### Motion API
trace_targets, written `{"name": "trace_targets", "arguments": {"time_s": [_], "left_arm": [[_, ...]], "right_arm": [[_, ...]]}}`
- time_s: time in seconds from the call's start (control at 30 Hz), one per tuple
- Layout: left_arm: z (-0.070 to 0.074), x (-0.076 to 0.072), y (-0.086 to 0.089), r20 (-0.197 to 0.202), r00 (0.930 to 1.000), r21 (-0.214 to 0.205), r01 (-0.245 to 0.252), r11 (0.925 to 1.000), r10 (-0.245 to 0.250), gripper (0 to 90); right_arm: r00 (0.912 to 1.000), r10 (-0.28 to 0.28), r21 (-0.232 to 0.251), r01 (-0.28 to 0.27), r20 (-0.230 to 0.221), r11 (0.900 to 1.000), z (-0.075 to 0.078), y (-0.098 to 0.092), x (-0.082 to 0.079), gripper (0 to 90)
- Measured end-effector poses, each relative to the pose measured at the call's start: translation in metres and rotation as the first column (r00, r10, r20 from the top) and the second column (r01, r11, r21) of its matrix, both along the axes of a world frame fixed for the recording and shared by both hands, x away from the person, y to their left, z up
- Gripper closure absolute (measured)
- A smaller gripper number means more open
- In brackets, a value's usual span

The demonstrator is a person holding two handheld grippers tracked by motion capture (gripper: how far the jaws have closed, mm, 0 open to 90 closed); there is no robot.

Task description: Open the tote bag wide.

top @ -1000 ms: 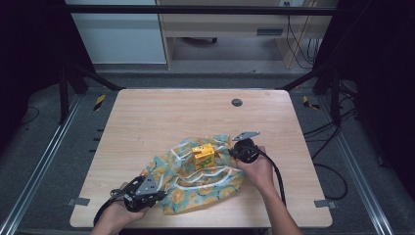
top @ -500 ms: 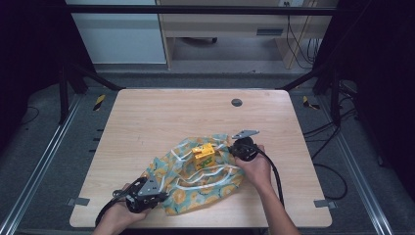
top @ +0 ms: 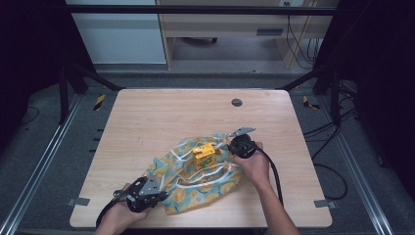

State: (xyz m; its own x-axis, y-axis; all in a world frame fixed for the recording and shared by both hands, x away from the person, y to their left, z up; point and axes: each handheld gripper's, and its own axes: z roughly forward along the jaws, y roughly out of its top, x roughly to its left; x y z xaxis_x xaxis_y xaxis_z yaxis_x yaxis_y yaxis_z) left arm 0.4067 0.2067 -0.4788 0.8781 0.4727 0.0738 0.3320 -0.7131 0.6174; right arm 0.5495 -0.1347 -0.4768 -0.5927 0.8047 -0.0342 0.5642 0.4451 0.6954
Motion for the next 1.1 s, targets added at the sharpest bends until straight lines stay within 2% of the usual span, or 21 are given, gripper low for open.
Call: {"name": "trace_targets", "arguments": {"time_s": [0.1,0.17,0.2,0.23,0.27,0.3,0.33,0.37,0.43,0.47,0.5,0.53,0.67,0.77,0.83,0.9,1.0,1.1], "left_arm": [[0.000,0.000,0.000,0.001,1.0000,-0.007,-0.004,1.0000,0.004,88.8],[0.001,-0.002,0.000,0.006,1.0000,-0.027,-0.002,0.9996,0.002,84.3],[0.001,-0.002,0.000,0.006,1.0000,-0.027,-0.002,0.9996,0.002,81.3],[0.003,-0.003,0.001,0.016,0.9999,-0.036,-0.004,0.9993,0.005,81.3],[0.005,-0.003,0.002,0.027,0.9995,-0.047,-0.013,0.9988,0.014,71.7],[0.010,-0.003,0.003,0.035,0.9988,-0.075,-0.030,0.9967,0.033,67.8],[0.010,-0.003,0.003,0.035,0.9988,-0.075,-0.030,0.9967,0.033,63.6],[0.012,-0.003,0.003,0.043,0.9982,-0.090,-0.038,0.9953,0.042,63.6],[0.019,-0.003,0.004,0.057,0.9969,-0.110,-0.048,0.9927,0.055,57.2],[0.021,-0.003,0.004,0.064,0.9960,-0.116,-0.055,0.9918,0.062,52.6],[0.024,-0.002,0.004,0.069,0.9954,-0.119,-0.058,0.9912,0.067,52.6],[0.029,-0.002,0.003,0.068,0.9954,-0.115,-0.059,0.9916,0.067,49.0],[0.039,0.001,0.001,0.064,0.9961,-0.098,-0.054,0.9937,0.060,44.3],[0.053,0.006,-0.004,0.070,0.9959,-0.063,-0.054,0.9966,0.058,39.2],[0.057,0.008,-0.005,0.067,0.9961,-0.059,-0.053,0.9969,0.057,38.4],[0.064,0.014,-0.006,0.046,0.9973,-0.082,-0.052,0.9952,0.056,36.3],[0.075,0.024,-0.009,0.052,0.9966,-0.067,-0.060,0.9959,0.064,36.1],[0.081,0.037,-0.016,0.058,0.9964,-0.049,-0.059,0.9971,0.062,35.7]], "right_arm": [[1.0000,-0.003,0.007,0.003,0.002,1.0000,0.002,-0.001,-0.001,87.4],[0.9999,-0.009,0.013,0.009,0.005,0.9999,0.004,-0.002,-0.003,80.7],[0.9999,-0.009,0.013,0.009,0.005,0.9999,0.004,-0.002,-0.003,80.7],[0.9999,-0.010,0.016,0.010,0.014,0.9998,0.006,-0.003,-0.004,76.4],[0.9993,-0.022,0.020,0.021,0.030,0.9996,0.013,-0.005,-0.007,69.5],[0.9990,-0.028,0.020,0.028,0.035,0.9994,0.015,-0.006,-0.008,58.9],[0.9990,-0.028,0.020,0.028,0.035,0.9994,0.015,-0.006,-0.008,58.9],[0.9985,-0.033,0.023,0.032,0.043,0.9992,0.018,-0.008,-0.010,54.5],[0.9978,-0.043,0.033,0.041,0.050,0.9986,0.024,-0.012,-0.014,45.5],[0.9969,-0.052,0.044,0.049,0.059,0.9978,0.030,-0.016,-0.018,39.1],[0.9969,-0.052,0.044,0.049,0.059,0.9978,0.030,-0.016,-0.018,39.1],[0.9957,-0.061,0.057,0.057,0.070,0.9967,0.035,-0.021,-0.021,34.0],[0.9948,-0.058,0.055,0.054,0.083,0.9970,0.044,-0.025,-0.028,29.2],[0.9931,-0.047,0.050,0.042,0.108,0.9979,0.055,-0.029,-0.037,25.4],[0.9926,-0.045,0.052,0.040,0.113,0.9979,0.058,-0.030,-0.039,24.5],[0.9917,-0.039,0.055,0.033,0.122,0.9979,0.064,-0.033,-0.045,23.1],[0.9899,-0.034,0.056,0.027,0.137,0.9981,0.072,-0.040,-0.057,24.6],[0.9903,-0.025,0.070,0.016,0.137,0.9975,0.074,-0.045,-0.073,29.6]]}}
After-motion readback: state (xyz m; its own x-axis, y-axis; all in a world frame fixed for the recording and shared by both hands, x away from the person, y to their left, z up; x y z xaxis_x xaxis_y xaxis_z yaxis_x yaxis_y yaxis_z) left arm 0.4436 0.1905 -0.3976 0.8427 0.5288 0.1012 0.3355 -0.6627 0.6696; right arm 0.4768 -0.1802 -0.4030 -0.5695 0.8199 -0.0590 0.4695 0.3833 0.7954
